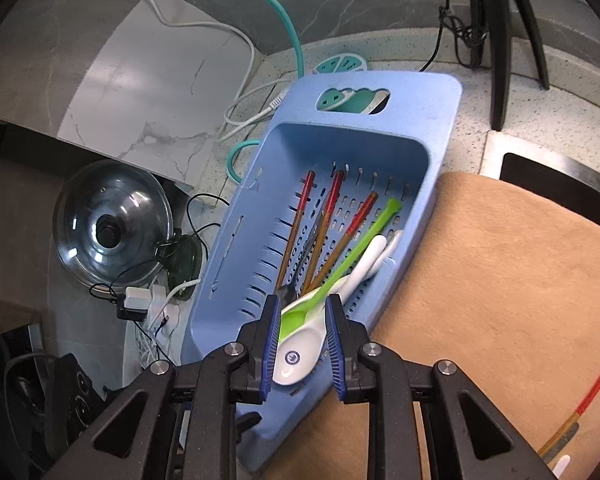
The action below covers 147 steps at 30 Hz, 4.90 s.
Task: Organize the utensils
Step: 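Return both tools to the mat over the remaining utensils, then grasp the white spork with the right tool while the left tool grasps the chopstick, then carry the white spork and chopstick to the blue basket with both tools, then release the spork and chopstick into the basket and open both tools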
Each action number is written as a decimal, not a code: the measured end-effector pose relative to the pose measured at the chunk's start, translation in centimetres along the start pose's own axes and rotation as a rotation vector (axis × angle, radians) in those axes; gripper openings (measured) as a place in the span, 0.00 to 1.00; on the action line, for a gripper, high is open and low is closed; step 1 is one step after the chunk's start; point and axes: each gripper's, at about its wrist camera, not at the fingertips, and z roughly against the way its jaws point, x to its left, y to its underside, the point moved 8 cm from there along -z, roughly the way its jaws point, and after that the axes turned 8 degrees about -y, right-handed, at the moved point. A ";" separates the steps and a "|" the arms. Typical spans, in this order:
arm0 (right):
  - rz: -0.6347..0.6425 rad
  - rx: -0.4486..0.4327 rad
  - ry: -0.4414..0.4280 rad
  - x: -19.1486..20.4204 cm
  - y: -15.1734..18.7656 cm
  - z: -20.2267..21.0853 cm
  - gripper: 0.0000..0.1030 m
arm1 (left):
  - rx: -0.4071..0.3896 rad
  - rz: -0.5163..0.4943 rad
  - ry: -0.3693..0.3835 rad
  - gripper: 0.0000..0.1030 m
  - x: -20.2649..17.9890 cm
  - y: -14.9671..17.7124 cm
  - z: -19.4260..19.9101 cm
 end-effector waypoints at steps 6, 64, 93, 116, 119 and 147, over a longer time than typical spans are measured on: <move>0.008 -0.052 0.004 -1.0 1.1 4.5 0.21 | -0.031 -0.026 0.027 0.30 -2.2 -0.6 1.2; -0.031 -0.073 0.452 -16.3 16.4 12.0 0.10 | 0.133 -0.243 0.192 0.05 -20.1 -1.6 -8.5; -0.152 -0.302 0.263 -12.7 11.7 15.8 0.10 | 0.020 0.008 0.320 0.05 -13.7 -4.2 -3.7; 0.016 -0.263 0.156 -2.6 3.1 9.0 0.10 | -0.141 0.211 0.153 0.05 0.7 -6.3 -0.3; 0.030 -0.249 0.137 -1.2 1.9 7.1 0.10 | -0.136 0.241 0.139 0.05 2.6 -6.0 -0.9; 0.041 -0.146 0.115 1.7 -0.9 -0.9 0.12 | -0.110 0.314 0.050 0.19 7.7 -5.4 -2.6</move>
